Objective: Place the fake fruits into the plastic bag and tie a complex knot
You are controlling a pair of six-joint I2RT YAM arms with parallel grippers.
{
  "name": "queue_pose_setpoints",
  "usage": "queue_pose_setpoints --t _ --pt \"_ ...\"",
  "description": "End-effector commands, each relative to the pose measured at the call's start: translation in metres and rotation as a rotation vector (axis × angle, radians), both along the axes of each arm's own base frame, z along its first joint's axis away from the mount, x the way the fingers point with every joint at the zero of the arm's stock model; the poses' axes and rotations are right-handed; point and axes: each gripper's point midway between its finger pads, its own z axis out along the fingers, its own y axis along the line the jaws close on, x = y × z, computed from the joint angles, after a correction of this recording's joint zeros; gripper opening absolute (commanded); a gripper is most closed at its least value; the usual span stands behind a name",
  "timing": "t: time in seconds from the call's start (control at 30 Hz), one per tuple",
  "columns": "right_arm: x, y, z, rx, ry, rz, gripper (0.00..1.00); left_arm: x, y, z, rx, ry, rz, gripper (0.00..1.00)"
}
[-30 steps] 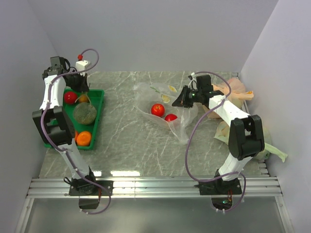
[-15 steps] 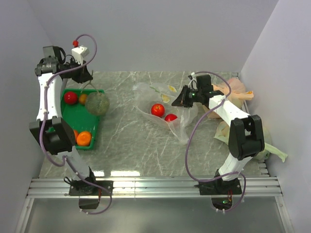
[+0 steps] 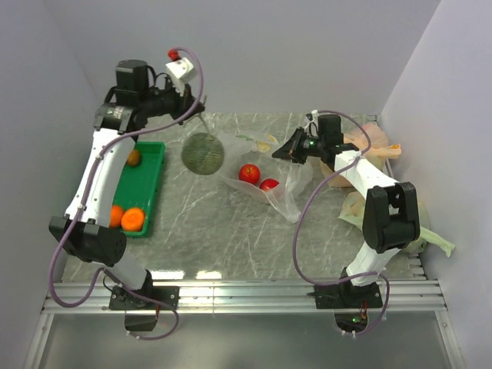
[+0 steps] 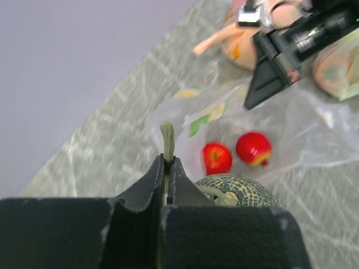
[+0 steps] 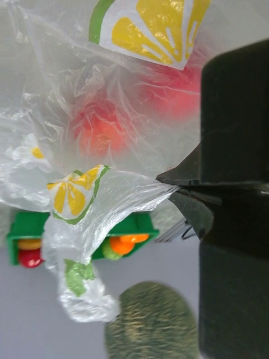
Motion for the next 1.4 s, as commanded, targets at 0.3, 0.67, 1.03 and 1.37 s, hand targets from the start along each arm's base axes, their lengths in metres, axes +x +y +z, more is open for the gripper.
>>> queue_pose_setpoints --t 0.3,0.67,1.03,1.37 --pt "0.015 -0.002 0.017 0.146 0.035 -0.095 0.00 0.034 -0.138 0.023 -0.122 -0.282 0.131 0.00" --pt "0.035 -0.043 0.001 0.147 0.102 -0.262 0.00 0.061 -0.189 -0.081 -0.065 -0.178 0.191 0.03" --pt "0.039 -0.051 -0.023 0.127 0.155 -0.296 0.00 0.019 -0.202 -0.069 -0.095 -0.098 -0.008 0.80" --pt "0.041 -0.055 -0.021 0.095 0.123 -0.274 0.00 0.032 -0.101 -0.091 -0.021 0.116 0.034 0.82"
